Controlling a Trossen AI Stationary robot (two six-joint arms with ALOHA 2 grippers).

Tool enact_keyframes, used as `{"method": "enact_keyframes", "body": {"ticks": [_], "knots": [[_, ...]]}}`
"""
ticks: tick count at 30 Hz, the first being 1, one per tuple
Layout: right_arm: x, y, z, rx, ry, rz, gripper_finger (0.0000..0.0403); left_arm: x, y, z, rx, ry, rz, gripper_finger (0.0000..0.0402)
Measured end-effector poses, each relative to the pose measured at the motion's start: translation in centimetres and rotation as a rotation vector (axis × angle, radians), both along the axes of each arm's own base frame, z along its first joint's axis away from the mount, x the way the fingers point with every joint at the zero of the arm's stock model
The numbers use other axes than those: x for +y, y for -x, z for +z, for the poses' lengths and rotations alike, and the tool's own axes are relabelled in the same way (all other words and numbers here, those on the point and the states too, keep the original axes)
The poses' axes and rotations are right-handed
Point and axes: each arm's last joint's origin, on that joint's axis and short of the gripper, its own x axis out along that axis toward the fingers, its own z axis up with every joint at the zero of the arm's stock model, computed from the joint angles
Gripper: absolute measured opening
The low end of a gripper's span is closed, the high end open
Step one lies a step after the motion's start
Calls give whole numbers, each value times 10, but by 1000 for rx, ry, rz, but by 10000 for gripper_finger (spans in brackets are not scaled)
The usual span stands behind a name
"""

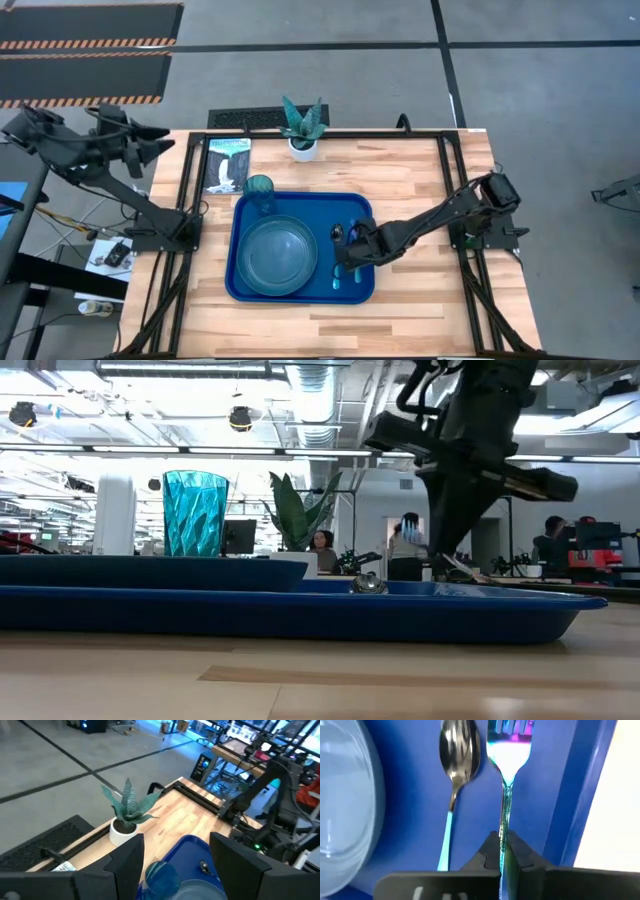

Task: Pick and place plate/cup/fork/spoon on tray
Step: Put the blue fork on the tray on the right of the blue spoon

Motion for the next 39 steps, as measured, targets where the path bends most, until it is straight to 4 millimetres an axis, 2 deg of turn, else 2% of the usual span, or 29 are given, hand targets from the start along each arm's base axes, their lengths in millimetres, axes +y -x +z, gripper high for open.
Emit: {"method": "enact_keyframes", "body": {"ticks": [13,23,39], "knots": [[-3,-7,-12,24,-7,25,12,-9,-16,-7,-9,1,18,212],[2,-20,-36,1,-20,18,12,-9,-17,-5,-34,9,26,212],[0,-18,-35,14,-17,-1,13,-9,-17,-5,-26,4,16,212]]}}
